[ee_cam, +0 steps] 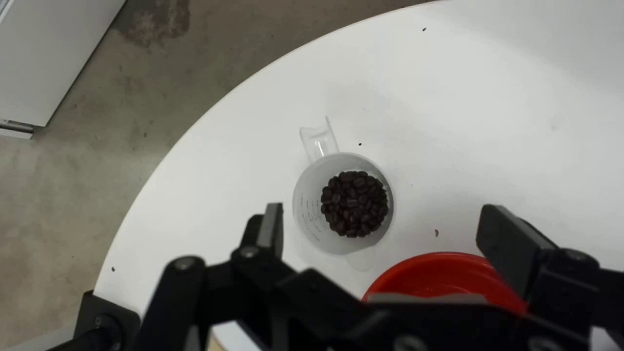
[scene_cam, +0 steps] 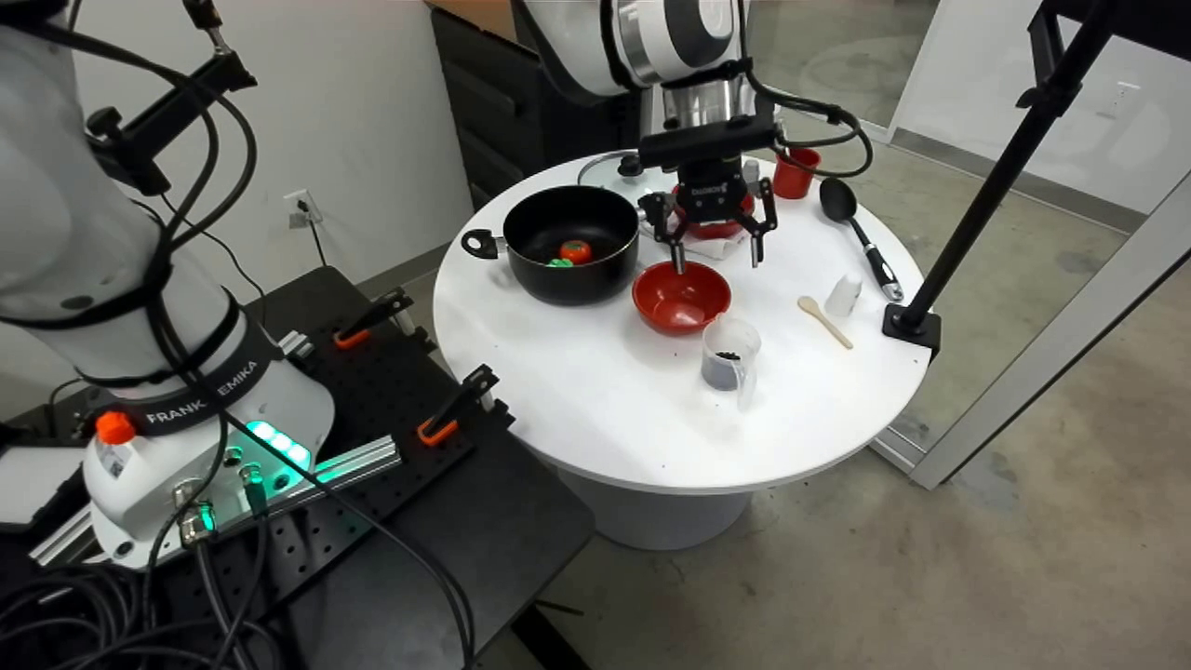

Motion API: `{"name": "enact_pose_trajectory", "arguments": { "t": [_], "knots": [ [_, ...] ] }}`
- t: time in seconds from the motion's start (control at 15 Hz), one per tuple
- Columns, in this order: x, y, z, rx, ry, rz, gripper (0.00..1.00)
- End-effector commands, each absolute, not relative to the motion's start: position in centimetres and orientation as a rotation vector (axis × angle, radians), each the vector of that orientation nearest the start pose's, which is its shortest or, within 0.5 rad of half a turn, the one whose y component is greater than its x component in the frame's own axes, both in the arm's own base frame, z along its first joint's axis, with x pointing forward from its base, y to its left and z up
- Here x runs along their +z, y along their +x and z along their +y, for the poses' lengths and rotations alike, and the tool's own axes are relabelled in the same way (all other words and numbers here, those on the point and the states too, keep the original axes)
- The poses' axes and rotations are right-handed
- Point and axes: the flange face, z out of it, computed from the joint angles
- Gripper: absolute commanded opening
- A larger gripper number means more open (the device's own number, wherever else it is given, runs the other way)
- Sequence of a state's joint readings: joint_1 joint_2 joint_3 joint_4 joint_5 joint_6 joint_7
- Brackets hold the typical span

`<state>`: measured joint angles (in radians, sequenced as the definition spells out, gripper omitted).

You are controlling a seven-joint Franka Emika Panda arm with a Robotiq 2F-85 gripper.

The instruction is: Pour some of the things in the jug into the bowl

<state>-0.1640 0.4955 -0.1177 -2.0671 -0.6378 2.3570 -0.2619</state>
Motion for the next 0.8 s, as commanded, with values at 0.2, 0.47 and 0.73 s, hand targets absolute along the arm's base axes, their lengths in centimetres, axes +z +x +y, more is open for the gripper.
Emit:
{"name": "enact_pose_trajectory", "arguments": {
  "t": [0.2, 0.47, 0.73],
  "knots": [
    [13.4, 57.0, -21.4, 0.744, -3.307, -0.917, 1.00],
    [10.5, 57.0, -22.9, 0.835, -3.236, -0.985, 1.00],
    [8.7, 56.4, -24.1, 0.928, -3.145, -1.077, 1.00]
  ]
}}
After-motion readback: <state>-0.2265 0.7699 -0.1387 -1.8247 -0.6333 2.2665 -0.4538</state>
